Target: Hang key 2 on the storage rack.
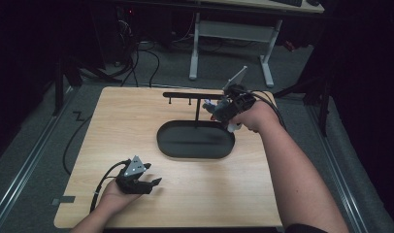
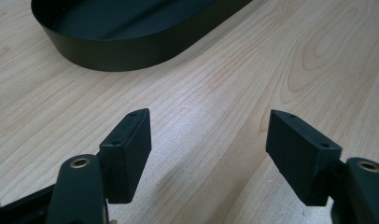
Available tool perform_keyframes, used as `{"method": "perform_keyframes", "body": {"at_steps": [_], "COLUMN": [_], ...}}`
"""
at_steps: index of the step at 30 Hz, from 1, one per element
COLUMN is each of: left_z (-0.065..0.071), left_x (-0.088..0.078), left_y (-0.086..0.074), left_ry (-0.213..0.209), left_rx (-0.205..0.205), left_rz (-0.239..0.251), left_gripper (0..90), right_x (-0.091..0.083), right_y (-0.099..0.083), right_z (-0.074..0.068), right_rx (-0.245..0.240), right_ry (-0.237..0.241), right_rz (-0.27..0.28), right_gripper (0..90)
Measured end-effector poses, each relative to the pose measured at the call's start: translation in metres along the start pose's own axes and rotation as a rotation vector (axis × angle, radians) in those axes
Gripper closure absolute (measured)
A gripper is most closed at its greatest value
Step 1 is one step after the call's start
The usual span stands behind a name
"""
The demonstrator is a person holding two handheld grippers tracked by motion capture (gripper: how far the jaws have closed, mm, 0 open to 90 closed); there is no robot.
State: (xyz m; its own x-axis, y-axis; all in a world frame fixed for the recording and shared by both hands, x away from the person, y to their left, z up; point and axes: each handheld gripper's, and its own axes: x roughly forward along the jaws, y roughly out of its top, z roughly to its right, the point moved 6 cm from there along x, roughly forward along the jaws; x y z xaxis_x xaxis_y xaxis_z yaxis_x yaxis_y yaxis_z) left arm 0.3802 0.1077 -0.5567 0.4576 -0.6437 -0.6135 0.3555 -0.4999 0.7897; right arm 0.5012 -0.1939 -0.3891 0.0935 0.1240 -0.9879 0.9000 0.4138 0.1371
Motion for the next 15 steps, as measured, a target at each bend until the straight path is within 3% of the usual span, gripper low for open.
{"method": "perform_keyframes", "body": {"at_steps": [6, 15], "left_z": [-0.001, -0.001], "left_x": [0.000, 0.000], "left_y": [-0.001, -0.001], "left_ry": [0.003, 0.002], "left_rx": [-0.001, 0.000], "left_rz": [-0.004, -0.007], "left_gripper": [31.4, 31.4], "right_x": [0.017, 0.034], "right_y": [-0.005, -0.004], "right_z": [0.001, 0.003], "right_rx": [0.020, 0.011], "right_ry": [0.016, 0.028], "right_rz": [-0.019, -0.017], "right_gripper": [46.6, 46.3]}}
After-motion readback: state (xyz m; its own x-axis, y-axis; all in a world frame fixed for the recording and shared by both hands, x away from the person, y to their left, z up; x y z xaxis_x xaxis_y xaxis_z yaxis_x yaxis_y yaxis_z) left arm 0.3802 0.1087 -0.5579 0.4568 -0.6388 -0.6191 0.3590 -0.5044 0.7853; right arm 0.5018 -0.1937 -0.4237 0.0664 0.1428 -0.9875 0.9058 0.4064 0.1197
